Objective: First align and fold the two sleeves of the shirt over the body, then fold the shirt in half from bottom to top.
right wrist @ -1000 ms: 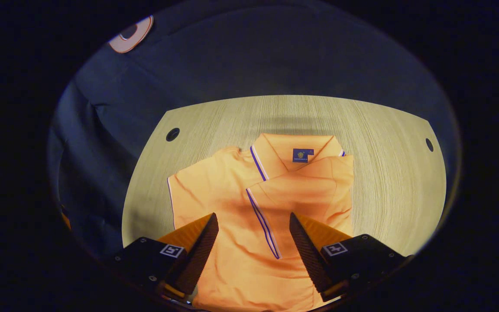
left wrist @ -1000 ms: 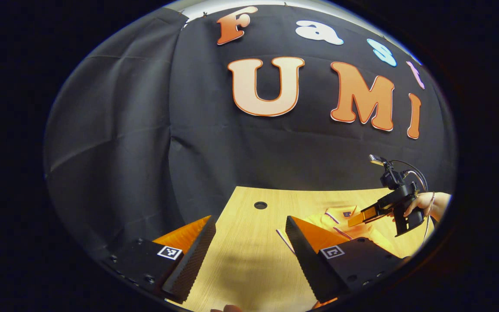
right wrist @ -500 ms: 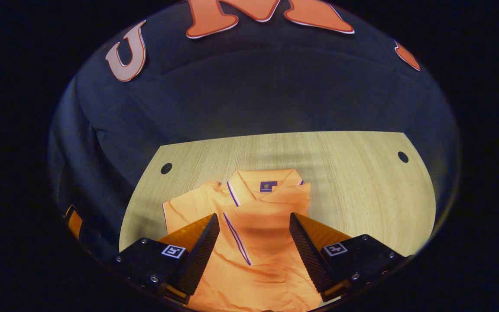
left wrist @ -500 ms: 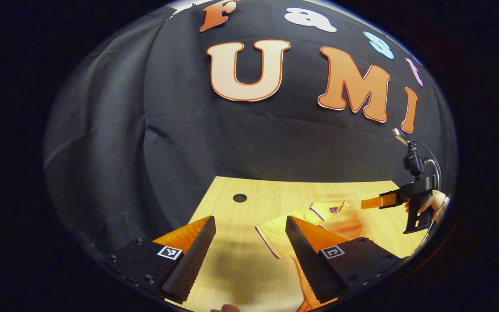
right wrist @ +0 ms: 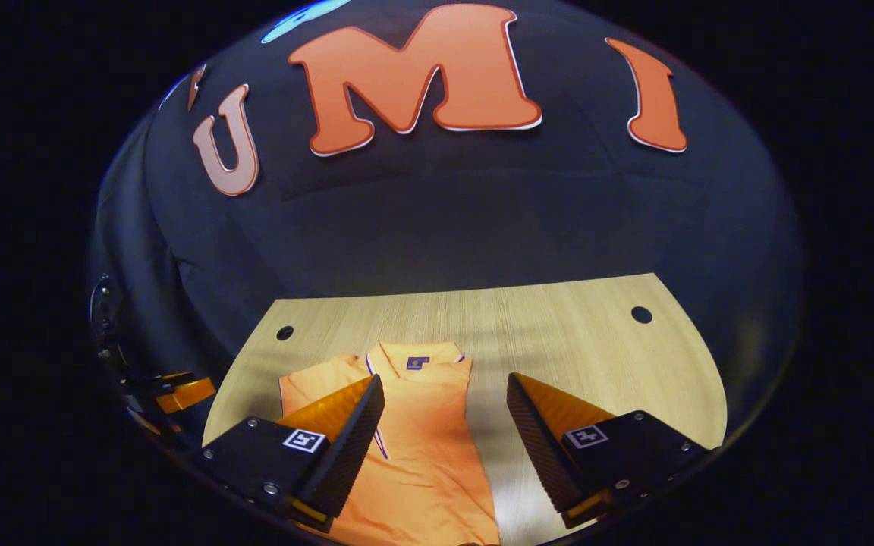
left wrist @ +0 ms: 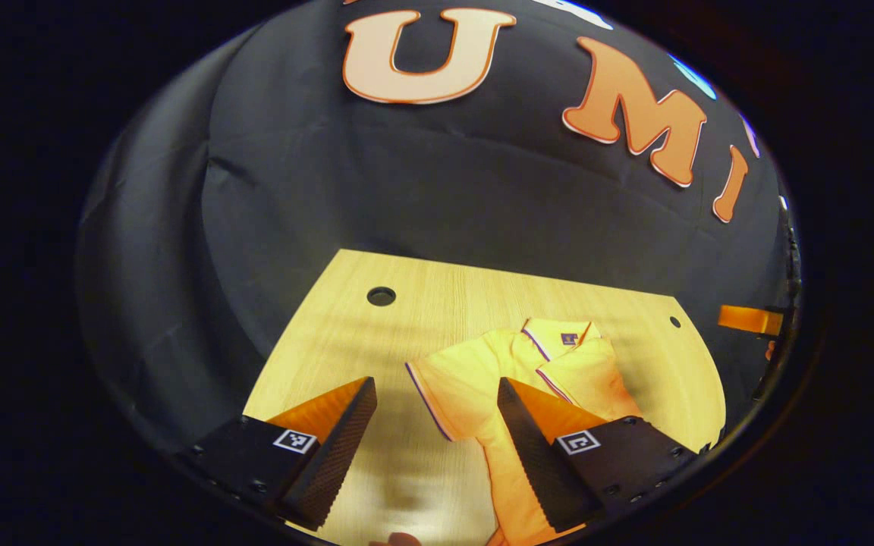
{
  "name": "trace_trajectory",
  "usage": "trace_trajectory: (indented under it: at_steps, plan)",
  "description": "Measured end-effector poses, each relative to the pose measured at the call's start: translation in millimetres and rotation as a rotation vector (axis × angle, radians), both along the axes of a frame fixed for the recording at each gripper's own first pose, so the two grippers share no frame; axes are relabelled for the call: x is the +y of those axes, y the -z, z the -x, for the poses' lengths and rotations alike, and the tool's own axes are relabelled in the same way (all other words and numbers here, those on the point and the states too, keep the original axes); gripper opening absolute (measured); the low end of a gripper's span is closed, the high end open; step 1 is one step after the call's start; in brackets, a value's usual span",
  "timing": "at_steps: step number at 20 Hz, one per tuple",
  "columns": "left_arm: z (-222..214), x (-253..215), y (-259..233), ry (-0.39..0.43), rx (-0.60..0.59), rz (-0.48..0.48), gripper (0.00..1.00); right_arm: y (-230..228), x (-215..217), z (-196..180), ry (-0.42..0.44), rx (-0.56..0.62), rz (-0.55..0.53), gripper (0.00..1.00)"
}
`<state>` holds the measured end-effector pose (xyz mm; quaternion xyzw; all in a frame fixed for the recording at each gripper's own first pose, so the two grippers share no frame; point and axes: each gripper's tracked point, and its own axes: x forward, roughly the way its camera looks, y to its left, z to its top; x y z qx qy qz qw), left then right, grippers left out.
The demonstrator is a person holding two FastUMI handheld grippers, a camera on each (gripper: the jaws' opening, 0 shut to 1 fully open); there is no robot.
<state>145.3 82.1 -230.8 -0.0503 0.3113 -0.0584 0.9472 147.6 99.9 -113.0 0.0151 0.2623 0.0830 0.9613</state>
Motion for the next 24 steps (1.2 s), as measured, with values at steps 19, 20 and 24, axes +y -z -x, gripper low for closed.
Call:
trace_trajectory:
  at_steps: [19,20,24]
  plan:
    - [-55,2,178,-0.149,0.562,-0.096,0.98,-17,-92,50,0.023,0.008,-0.057,0.99]
    - [-60,3,179,-0.173,0.551,-0.089,1.0,-16,-93,50,0.021,0.011,-0.058,0.99]
    - [-58,0,177,-0.186,0.583,-0.083,1.0,-14,-95,54,0.011,0.023,-0.078,0.99]
